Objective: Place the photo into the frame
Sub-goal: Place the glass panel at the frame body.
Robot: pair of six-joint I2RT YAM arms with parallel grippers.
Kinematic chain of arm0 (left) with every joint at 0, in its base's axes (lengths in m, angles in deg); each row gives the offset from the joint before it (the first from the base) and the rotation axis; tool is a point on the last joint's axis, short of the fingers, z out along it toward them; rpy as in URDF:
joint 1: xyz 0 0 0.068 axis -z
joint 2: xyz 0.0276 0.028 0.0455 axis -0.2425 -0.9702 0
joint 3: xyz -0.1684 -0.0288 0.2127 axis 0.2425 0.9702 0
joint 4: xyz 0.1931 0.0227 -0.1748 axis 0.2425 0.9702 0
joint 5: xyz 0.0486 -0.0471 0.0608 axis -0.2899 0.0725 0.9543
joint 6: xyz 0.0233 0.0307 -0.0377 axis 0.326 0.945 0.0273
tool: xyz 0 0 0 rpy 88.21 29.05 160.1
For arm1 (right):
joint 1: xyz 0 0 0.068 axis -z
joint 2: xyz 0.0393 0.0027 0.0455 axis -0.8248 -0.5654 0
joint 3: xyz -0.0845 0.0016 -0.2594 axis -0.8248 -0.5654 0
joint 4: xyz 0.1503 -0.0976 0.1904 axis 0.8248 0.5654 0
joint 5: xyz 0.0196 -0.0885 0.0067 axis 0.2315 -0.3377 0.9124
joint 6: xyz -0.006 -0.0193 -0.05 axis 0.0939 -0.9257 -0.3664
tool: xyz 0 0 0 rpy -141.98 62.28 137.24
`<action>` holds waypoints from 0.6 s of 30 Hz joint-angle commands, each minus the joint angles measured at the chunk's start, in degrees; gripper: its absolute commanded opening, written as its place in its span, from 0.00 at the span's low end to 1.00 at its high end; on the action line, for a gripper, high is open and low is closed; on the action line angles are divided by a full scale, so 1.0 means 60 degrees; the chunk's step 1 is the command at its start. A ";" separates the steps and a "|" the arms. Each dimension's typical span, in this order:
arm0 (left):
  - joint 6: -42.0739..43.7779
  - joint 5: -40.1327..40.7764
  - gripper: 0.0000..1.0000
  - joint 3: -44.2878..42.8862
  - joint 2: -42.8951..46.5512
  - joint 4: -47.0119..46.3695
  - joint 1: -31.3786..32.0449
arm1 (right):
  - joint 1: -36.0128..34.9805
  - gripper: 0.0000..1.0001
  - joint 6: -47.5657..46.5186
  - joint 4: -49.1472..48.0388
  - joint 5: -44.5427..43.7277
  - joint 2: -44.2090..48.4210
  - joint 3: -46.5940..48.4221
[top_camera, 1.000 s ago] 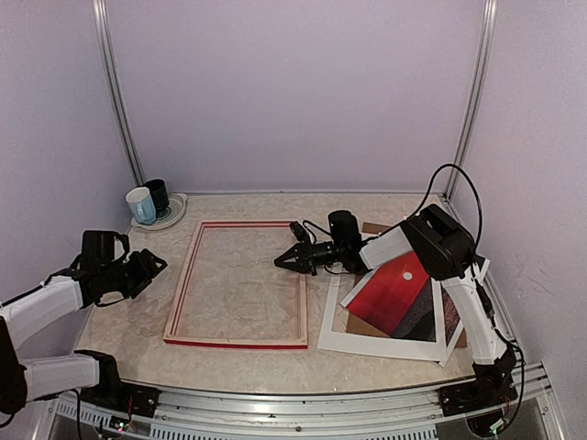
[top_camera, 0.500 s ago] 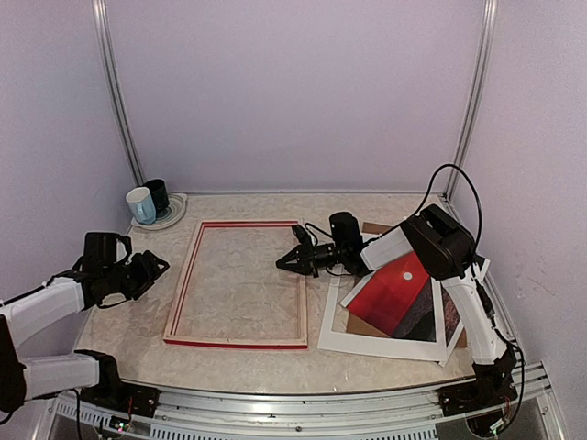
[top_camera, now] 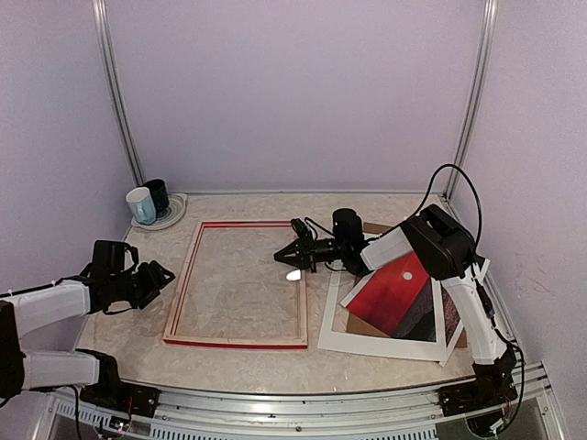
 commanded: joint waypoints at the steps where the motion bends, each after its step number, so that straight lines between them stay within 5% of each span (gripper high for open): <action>1: -0.0245 0.0161 0.71 0.0253 -0.0009 -0.0563 0.0050 | -0.0044 0.02 0.1173 -0.1974 0.0411 0.0589 0.0246; 5: -0.0517 0.0330 0.70 0.0477 0.0150 -0.1112 0.0050 | -0.0066 0.02 0.1355 -0.2625 0.0511 0.0724 0.0278; 12: -0.1283 0.0711 0.68 0.1428 0.0699 -0.2574 0.0050 | -0.0073 0.02 -0.0392 -0.0728 0.0253 0.0301 0.0408; 18: -0.1552 0.0618 0.67 0.2273 0.0611 -0.4079 0.0039 | -0.0072 0.02 -0.0509 -0.0679 0.0044 -0.0570 0.0521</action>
